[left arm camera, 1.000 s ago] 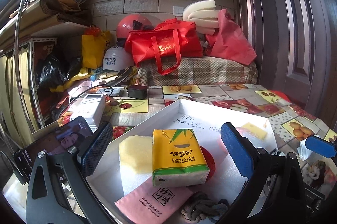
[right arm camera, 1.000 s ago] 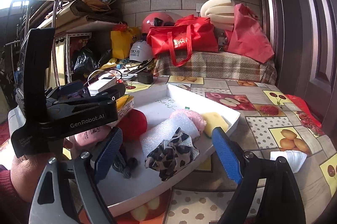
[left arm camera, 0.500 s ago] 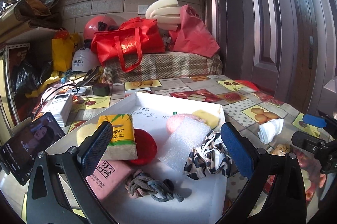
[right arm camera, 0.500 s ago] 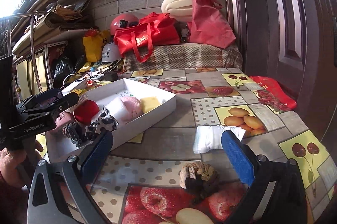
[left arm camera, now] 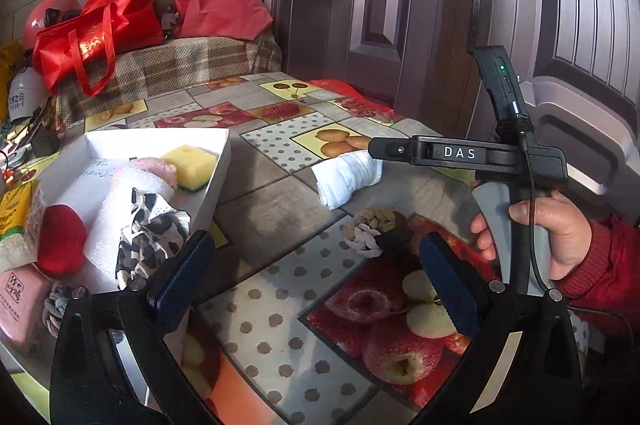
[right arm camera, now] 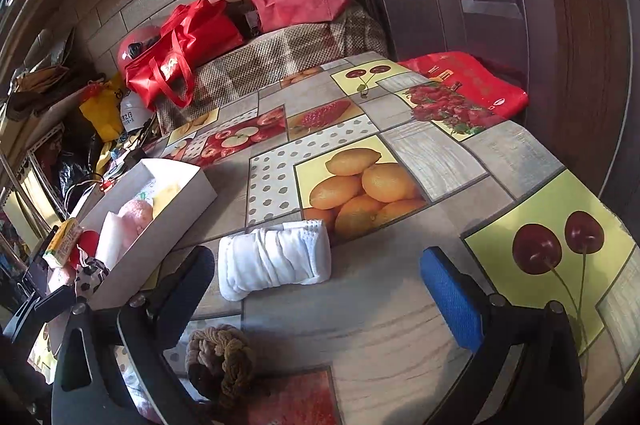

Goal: Organize soft objects
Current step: 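Move both tools to the white rolled towel and braided rope ball, then grasp the white rolled towel with the right tool while the left tool grasps the braided rope ball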

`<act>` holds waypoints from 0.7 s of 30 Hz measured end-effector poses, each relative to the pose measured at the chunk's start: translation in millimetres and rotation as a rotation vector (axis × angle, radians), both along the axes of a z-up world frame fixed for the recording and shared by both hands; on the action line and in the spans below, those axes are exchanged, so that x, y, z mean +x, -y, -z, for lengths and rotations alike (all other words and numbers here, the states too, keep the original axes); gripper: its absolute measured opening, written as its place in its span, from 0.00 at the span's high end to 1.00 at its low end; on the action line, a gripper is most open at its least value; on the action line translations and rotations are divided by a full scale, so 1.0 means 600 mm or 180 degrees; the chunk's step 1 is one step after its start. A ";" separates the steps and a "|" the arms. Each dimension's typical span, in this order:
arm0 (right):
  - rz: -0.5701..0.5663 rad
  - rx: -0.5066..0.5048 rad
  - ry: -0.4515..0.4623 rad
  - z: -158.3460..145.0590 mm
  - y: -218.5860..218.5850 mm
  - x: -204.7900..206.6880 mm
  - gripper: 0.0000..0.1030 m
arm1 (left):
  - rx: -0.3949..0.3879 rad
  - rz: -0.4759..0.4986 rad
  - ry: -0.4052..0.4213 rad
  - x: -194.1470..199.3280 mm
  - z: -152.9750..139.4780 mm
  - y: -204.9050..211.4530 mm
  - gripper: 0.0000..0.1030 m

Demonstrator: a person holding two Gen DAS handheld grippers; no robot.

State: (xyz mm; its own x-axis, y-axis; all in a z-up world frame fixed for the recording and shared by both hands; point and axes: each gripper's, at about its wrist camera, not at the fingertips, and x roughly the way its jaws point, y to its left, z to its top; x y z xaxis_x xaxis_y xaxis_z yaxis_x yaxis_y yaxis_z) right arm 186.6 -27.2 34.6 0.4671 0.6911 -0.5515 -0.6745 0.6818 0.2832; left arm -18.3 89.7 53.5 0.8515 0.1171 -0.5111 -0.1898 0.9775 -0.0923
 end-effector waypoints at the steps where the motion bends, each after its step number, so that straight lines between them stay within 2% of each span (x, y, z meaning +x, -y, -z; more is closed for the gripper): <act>1: -0.0083 -0.0037 -0.0021 0.002 -0.012 0.002 0.00 | -0.0007 0.0000 -0.0037 0.006 0.001 0.004 0.00; 6: -0.0368 -0.0352 -0.0017 0.010 -0.082 0.003 0.00 | 0.0059 -0.0053 -0.0205 0.020 0.009 0.013 0.00; 9: -0.0483 -0.0696 -0.0060 0.025 -0.116 0.001 0.00 | 0.0075 -0.0066 -0.0335 0.031 0.017 0.013 0.00; 10: -0.0486 -0.0752 -0.0085 0.030 -0.119 0.004 0.09 | 0.0083 -0.0050 -0.0367 0.034 0.019 0.015 0.00; 11: -0.0471 -0.0746 -0.0090 0.030 -0.116 0.004 0.27 | 0.0095 -0.0029 -0.0398 0.038 0.021 0.017 0.00; 13: -0.0451 -0.0655 -0.0090 0.026 -0.102 0.005 0.32 | 0.0124 0.0028 -0.0463 0.048 0.025 0.025 0.00; 21: 0.0032 -0.0032 -0.0322 0.017 0.003 0.041 0.33 | 0.0098 0.0351 -0.0785 0.117 0.044 0.053 0.01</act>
State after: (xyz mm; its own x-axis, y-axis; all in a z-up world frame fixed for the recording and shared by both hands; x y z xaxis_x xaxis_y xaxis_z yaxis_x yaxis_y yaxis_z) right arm 211.1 -28.9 24.5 0.4157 0.6808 -0.6031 -0.6358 0.6917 0.3426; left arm 51.9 58.1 27.3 0.7102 0.0493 -0.7023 -0.0952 0.9951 -0.0264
